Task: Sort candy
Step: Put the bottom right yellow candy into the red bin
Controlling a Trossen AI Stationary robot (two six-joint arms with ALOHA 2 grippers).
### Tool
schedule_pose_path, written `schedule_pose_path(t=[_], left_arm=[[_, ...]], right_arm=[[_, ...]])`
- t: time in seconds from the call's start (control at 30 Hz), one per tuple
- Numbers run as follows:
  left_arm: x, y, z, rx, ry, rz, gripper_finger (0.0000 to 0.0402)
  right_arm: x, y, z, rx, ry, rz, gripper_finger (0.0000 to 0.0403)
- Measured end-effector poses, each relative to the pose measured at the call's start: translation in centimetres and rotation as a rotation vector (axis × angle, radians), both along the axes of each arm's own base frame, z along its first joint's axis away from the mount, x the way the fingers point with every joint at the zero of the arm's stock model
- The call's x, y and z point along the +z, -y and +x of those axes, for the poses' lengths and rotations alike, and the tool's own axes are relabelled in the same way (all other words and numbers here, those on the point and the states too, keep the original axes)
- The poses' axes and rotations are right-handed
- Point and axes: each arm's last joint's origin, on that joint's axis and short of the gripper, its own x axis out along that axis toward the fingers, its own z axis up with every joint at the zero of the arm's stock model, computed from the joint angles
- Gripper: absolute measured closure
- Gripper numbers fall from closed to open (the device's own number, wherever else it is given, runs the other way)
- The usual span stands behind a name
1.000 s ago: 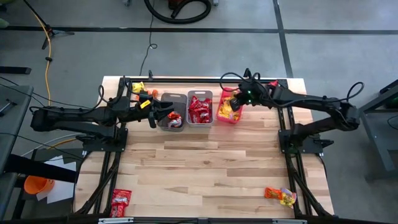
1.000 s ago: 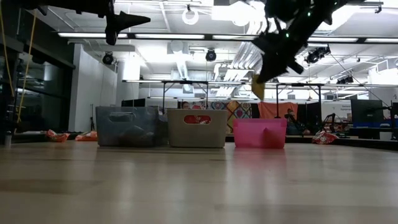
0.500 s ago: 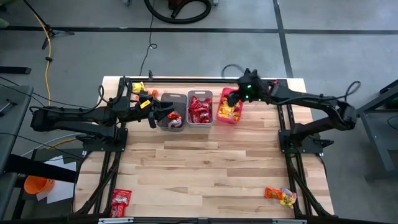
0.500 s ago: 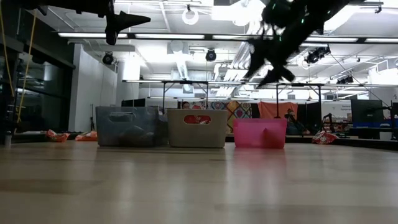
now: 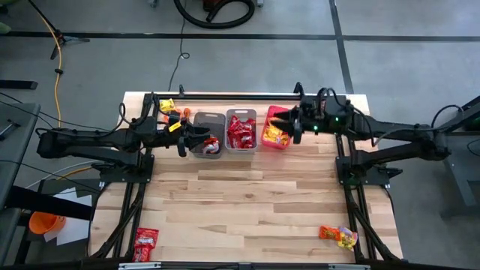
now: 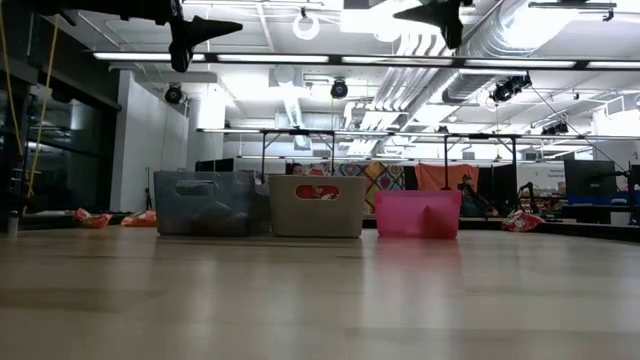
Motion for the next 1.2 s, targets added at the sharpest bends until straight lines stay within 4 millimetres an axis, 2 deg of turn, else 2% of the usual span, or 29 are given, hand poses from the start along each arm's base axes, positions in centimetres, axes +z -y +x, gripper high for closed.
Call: schedule_pose_path(t=[0.23,0.43,0.57,0.7,0.8,0.93,1.2], left_arm=[[0.0,0.0,0.0,0.005,0.001,-0.008,0.0188],[0.0,0.0,0.0,0.006,0.004,-0.024,0.0188],[-0.1,0.0,0.0,0.006,-0.007,-0.026,0.0188],[-0.4,0.0,0.0,-0.012,-0.042,-0.029,0.0188],[-0.7,0.1,0.0,-0.024,-0.07,-0.033,0.0188],[-1.0,0.1,0.0,-0.024,-0.102,-0.035,0.0188],[-1.1,0.1,-0.1,-0.024,-0.111,-0.036,0.0188]], right_arm=[[0.2,-1.3,-0.1,0.0,0.005,-0.006,0.0167],[-0.5,-0.6,-0.7,-0.172,-0.055,0.06,0.0167],[-1.7,-0.3,-0.8,-0.236,-0.139,0.185,0.0167],[-3.2,-1.4,-0.3,-0.104,-0.261,0.363,0.0167],[-4.2,-3.6,0.3,0.087,-0.362,0.543,0.0167],[-6.1,-8.5,0.1,0.279,-0.634,0.785,0.0167],[-10.9,-18.9,-4.1,0.24,-1.314,0.906,0.0167]])
